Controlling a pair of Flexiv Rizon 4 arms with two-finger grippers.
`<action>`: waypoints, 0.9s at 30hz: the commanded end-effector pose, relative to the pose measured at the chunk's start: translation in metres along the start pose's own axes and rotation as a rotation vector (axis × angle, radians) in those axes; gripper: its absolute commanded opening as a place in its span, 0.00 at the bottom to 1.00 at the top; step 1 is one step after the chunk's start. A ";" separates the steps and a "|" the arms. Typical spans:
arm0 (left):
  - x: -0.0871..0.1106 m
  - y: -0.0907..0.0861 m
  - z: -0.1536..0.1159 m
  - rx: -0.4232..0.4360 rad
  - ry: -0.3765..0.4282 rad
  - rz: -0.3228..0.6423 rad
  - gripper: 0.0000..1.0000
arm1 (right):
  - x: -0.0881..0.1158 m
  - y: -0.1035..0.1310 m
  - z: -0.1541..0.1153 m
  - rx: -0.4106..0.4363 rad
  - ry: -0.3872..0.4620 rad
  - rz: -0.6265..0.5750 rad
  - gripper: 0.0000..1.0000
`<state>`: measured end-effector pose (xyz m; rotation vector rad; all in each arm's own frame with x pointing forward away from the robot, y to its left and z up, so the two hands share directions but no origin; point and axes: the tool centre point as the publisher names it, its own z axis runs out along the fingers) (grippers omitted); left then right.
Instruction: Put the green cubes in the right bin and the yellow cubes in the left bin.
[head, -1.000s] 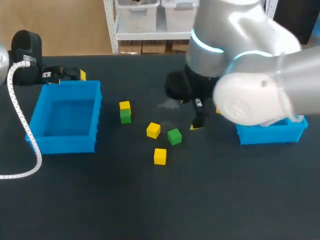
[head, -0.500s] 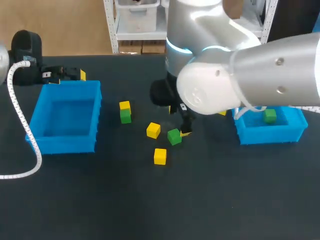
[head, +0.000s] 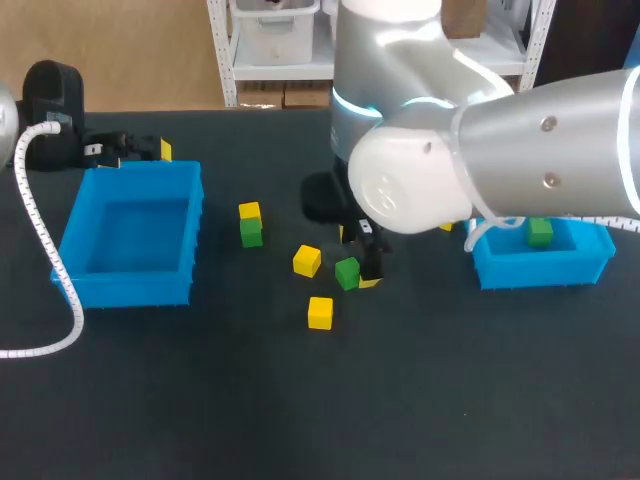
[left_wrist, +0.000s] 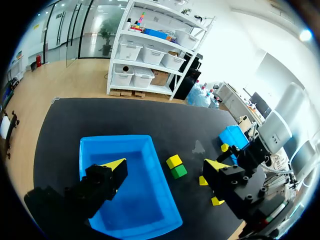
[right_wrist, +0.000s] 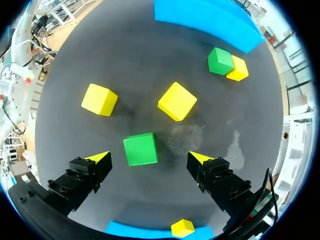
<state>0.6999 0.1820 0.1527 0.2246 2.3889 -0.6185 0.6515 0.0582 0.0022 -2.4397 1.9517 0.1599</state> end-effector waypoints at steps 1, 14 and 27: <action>0.001 0.002 0.000 0.008 -0.005 0.002 1.00 | 0.000 0.008 0.006 0.073 -0.003 0.025 1.00; 0.001 0.002 0.000 0.008 -0.005 0.002 1.00 | -0.002 0.009 0.009 0.145 0.017 0.054 0.00; 0.001 0.002 0.000 0.008 -0.005 0.002 1.00 | 0.012 0.001 -0.012 0.213 -0.004 0.136 0.00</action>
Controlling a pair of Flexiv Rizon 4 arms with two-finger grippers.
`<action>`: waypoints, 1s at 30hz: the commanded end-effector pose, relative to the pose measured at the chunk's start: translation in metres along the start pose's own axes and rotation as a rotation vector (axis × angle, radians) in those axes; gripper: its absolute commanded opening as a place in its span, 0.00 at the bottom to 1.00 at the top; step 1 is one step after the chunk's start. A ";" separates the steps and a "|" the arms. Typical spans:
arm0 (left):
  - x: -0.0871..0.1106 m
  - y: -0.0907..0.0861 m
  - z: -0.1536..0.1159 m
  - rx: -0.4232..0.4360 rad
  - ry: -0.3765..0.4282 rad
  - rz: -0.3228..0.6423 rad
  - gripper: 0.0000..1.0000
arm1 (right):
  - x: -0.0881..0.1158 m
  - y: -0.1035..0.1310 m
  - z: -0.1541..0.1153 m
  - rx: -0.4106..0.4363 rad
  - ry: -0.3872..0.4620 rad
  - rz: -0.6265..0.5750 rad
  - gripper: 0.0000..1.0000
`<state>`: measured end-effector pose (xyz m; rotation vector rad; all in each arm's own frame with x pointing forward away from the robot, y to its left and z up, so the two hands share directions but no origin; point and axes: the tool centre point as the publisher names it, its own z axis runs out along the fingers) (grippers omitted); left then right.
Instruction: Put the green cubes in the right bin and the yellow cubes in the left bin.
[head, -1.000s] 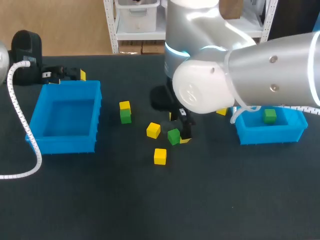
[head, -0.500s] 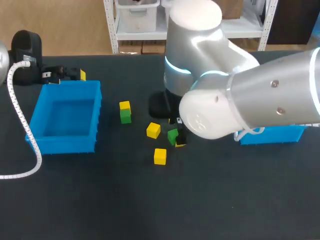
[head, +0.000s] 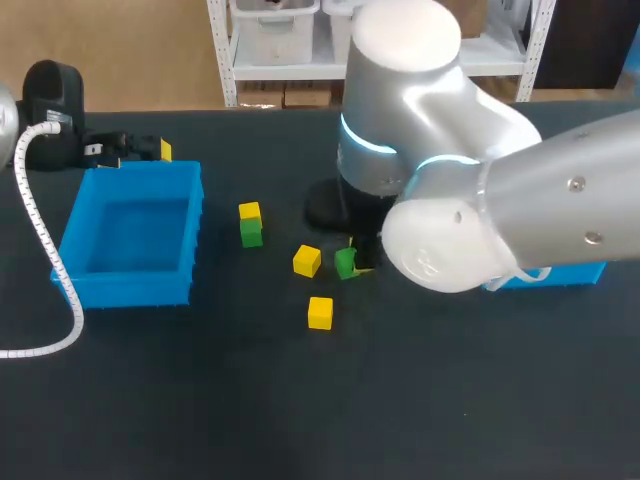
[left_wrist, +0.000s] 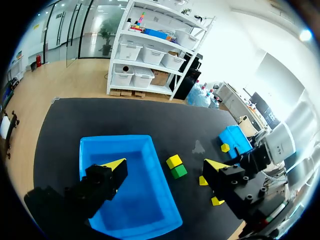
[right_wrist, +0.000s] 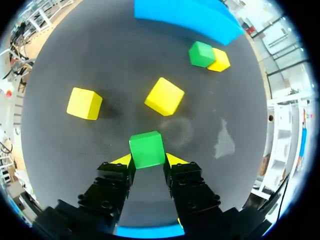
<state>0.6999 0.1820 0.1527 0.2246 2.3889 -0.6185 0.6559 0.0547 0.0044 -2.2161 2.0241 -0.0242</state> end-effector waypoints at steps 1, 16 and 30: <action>0.001 0.002 0.000 0.008 -0.005 0.002 1.00 | 0.010 0.000 -0.012 0.039 -0.017 0.024 0.00; 0.001 0.002 0.000 0.008 -0.005 0.002 1.00 | 0.072 -0.050 -0.066 0.174 -0.096 0.346 0.00; 0.001 0.002 0.000 0.008 -0.005 0.002 1.00 | 0.167 -0.085 -0.101 0.303 -0.147 0.802 0.00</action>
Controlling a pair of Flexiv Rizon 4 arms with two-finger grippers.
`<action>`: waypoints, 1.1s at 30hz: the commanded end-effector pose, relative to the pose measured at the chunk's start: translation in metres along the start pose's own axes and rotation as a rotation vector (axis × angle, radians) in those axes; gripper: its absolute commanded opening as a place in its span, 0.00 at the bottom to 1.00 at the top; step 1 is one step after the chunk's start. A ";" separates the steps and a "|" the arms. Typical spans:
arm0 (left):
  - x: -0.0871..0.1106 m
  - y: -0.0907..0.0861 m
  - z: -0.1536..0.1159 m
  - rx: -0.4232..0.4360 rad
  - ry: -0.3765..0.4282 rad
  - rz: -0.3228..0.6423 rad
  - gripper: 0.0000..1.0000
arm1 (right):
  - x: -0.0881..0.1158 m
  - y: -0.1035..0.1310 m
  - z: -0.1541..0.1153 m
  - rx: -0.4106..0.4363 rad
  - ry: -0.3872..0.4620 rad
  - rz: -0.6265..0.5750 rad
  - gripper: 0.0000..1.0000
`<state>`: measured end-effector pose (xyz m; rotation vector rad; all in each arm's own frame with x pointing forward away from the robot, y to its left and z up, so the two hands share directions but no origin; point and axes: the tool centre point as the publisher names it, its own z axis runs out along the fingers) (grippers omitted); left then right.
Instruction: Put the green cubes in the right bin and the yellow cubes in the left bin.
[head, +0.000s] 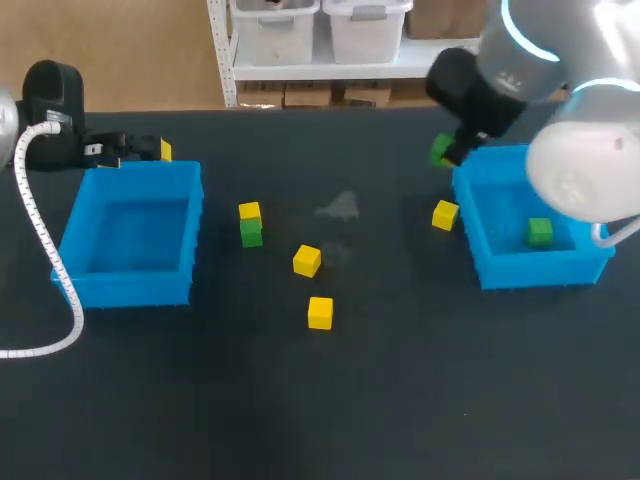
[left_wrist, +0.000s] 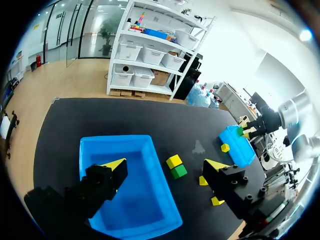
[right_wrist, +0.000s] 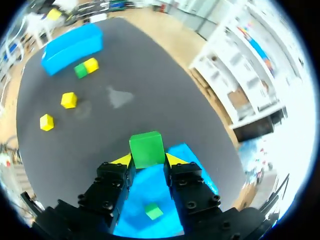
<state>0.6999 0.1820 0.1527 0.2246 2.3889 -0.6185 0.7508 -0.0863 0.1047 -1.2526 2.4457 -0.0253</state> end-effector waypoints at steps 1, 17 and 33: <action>0.001 0.002 0.000 0.008 -0.005 0.002 1.00 | 0.032 -0.016 -0.001 0.079 -0.016 0.119 0.00; 0.001 0.002 0.000 0.008 -0.005 0.002 1.00 | 0.080 -0.043 0.029 0.090 0.087 0.289 0.00; 0.001 0.002 0.000 0.008 -0.005 0.002 1.00 | 0.012 -0.035 -0.007 0.130 0.054 0.154 1.00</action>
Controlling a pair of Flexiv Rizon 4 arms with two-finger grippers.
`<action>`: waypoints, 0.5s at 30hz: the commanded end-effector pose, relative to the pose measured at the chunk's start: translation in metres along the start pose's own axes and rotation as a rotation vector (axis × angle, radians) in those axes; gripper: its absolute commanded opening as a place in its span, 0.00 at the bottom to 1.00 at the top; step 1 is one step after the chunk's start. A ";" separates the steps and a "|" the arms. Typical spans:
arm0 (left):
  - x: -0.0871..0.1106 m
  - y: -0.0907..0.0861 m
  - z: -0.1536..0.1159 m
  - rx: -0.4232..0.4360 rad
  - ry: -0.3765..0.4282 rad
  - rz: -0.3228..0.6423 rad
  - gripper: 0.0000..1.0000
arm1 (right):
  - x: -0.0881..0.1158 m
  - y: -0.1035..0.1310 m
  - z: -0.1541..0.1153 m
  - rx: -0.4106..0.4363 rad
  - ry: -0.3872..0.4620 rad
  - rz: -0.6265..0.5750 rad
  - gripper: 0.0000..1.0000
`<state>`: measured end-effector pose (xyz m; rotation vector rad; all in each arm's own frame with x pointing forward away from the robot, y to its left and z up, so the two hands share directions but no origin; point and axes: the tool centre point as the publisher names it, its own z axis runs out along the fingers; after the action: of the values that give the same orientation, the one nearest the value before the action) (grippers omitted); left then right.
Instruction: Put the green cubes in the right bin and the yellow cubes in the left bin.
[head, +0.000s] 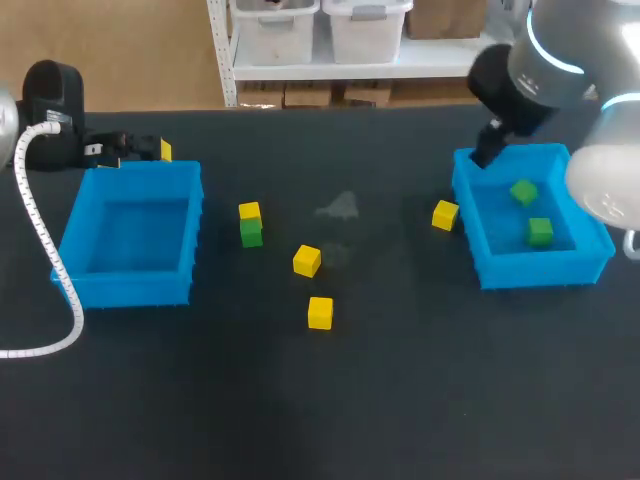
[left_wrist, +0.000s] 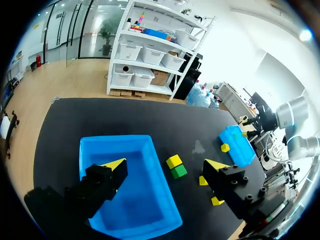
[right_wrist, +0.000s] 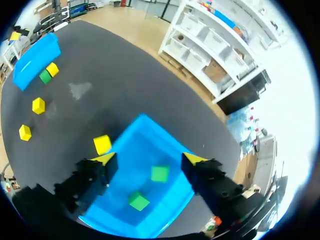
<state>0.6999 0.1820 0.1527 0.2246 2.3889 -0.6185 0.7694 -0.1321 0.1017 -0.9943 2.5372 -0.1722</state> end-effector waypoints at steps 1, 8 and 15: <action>0.001 0.002 0.000 0.008 -0.005 0.002 1.00 | -0.019 0.012 -0.013 -0.009 0.001 -0.023 1.00; 0.001 0.002 0.000 0.008 -0.005 0.002 1.00 | -0.056 0.056 -0.022 -0.071 0.010 -0.039 1.00; 0.001 0.002 0.000 0.008 -0.005 0.002 1.00 | -0.090 0.098 -0.016 -0.102 0.045 -0.012 1.00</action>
<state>0.6999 0.1820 0.1527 0.2246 2.3889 -0.6185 0.7488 -0.0211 0.1239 -1.0475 2.5437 -0.0279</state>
